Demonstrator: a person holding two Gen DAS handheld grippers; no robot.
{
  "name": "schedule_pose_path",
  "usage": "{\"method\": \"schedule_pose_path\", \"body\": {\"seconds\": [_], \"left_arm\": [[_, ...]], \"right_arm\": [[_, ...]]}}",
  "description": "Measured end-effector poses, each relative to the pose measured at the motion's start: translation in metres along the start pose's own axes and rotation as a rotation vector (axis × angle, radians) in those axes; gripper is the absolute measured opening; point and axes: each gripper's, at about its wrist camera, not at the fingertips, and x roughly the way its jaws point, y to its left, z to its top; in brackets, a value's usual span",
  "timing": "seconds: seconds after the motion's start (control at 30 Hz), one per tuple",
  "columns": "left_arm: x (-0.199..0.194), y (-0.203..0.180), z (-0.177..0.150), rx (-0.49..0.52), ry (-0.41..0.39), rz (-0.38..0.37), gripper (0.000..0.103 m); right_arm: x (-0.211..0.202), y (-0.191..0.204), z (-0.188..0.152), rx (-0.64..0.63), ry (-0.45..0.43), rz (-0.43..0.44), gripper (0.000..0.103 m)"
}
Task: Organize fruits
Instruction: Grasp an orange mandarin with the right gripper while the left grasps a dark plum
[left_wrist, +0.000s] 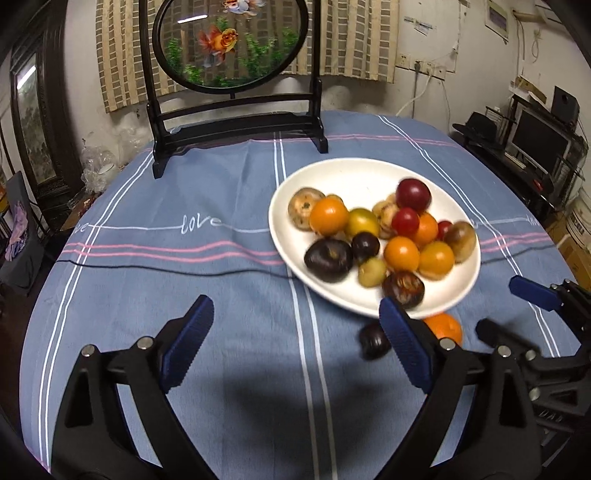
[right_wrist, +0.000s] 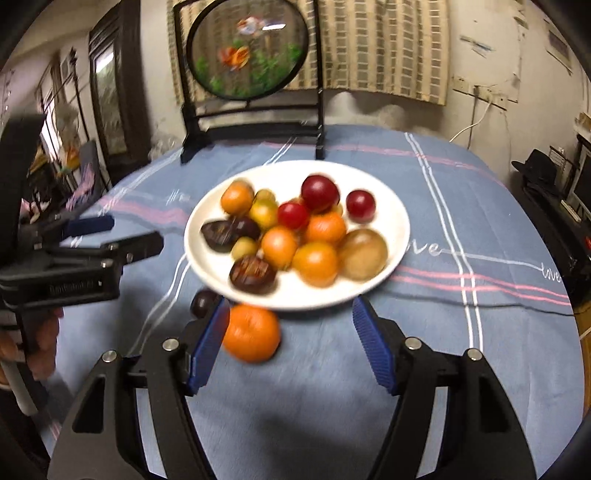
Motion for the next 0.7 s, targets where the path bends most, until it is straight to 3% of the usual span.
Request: {"method": "schedule_pose_path", "body": {"seconds": [0.23,0.6,0.67,0.7], "left_arm": [[-0.003,0.002,-0.017,-0.002,0.016,0.003,0.093],[0.009,0.014,-0.024,-0.025,0.042,-0.001,0.093],[0.011,0.016,-0.024,-0.030,0.048,-0.002,0.093],[0.012,0.016,-0.025,-0.032,0.051,-0.003,0.093]], "right_arm": [[0.013,0.011,-0.011,0.004,0.073,0.011,0.070],[0.045,0.034,-0.005,-0.067,0.157,-0.058,0.070],[0.052,0.037,-0.004,-0.083,0.172,-0.072,0.060],[0.055,0.038,-0.004,-0.085,0.181,-0.068,0.047]]}}
